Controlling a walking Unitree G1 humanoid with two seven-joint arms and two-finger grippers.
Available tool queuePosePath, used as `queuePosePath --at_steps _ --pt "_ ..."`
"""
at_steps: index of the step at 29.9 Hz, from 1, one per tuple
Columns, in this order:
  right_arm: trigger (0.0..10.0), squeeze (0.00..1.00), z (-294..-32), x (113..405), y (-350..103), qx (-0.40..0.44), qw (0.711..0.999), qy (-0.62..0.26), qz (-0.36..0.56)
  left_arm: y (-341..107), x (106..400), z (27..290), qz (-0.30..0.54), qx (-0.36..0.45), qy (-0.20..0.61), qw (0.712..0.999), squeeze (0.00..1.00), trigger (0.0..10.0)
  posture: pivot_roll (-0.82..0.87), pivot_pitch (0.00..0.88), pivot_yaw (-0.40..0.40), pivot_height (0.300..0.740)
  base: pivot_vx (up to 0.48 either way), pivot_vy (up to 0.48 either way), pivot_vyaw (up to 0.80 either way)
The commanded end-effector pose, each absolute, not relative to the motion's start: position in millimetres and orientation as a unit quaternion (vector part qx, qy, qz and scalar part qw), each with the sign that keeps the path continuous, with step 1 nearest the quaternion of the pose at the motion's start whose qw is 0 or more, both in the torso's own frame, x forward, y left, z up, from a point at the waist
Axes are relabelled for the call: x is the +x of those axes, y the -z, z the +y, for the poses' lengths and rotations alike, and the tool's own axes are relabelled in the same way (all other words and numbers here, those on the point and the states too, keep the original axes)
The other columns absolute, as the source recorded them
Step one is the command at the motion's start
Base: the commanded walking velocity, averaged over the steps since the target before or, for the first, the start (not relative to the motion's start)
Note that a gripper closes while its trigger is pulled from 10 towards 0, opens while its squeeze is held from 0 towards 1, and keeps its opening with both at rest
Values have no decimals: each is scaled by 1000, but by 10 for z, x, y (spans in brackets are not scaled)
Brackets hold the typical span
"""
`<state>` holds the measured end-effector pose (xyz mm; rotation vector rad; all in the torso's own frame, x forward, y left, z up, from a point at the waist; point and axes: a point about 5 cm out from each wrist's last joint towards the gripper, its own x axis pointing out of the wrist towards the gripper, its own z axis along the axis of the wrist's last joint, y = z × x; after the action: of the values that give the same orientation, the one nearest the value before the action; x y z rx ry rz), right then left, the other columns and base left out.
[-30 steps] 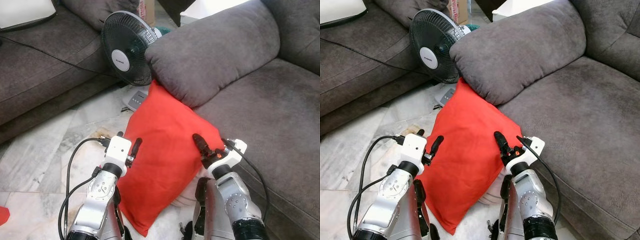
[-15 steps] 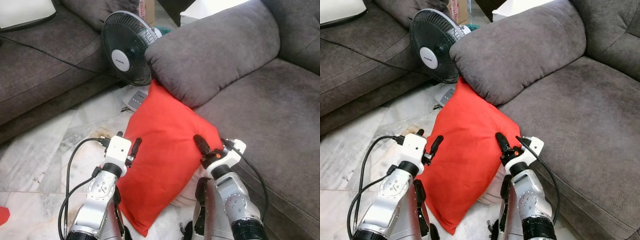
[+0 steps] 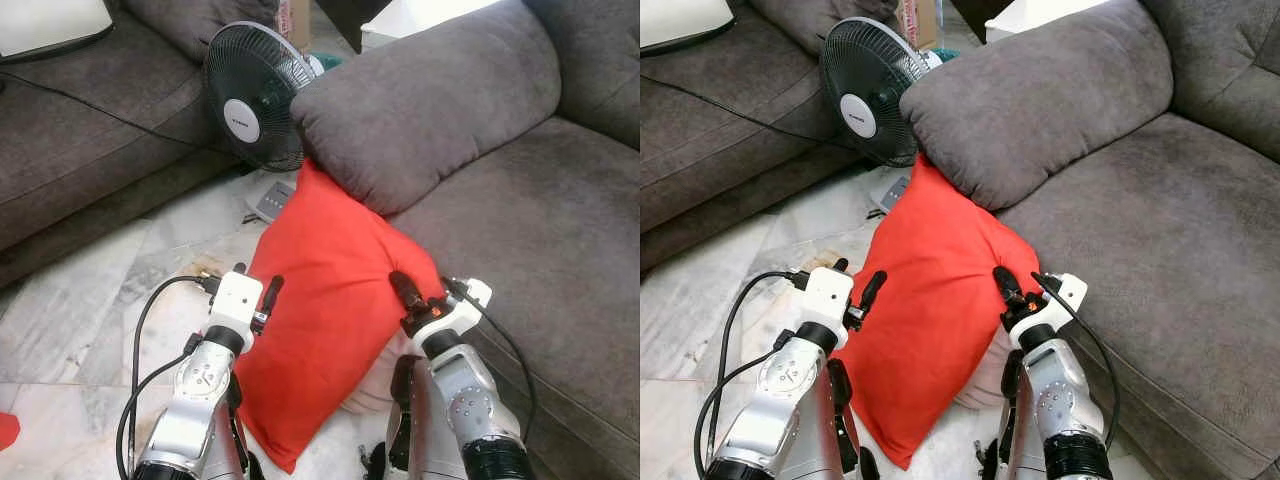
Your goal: Move the pillow to the sofa from floor
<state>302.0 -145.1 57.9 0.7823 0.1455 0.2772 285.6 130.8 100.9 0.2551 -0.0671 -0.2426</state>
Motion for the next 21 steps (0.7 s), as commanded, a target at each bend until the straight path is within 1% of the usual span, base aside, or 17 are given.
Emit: queuePosePath --at_steps 1,3,8,16,21 --pt "0 0 -1424 2993 -545 382 911 -138 74 -987 2850 1305 -30 132 123 983 0 10000 160 132 -23 478 0 0 0" --pt "0 0 -1424 2993 -545 382 911 -138 74 -987 2850 1305 -30 132 123 983 0 10000 160 132 -23 478 0 0 0" --pt "0 0 -1382 2965 -471 316 931 -144 112 -980 2834 1319 -28 133 122 983 0 10000 156 137 -19 478 0 0 0" --pt "0 0 -1378 2964 -455 299 937 -142 114 -980 2836 1318 -28 133 122 983 0 10000 156 131 -18 478 0 0 0" --pt "0 0 -1406 2980 -478 266 949 -131 105 -982 2835 1318 -29 133 122 983 0 10000 155 127 -18 478 0 0 0"
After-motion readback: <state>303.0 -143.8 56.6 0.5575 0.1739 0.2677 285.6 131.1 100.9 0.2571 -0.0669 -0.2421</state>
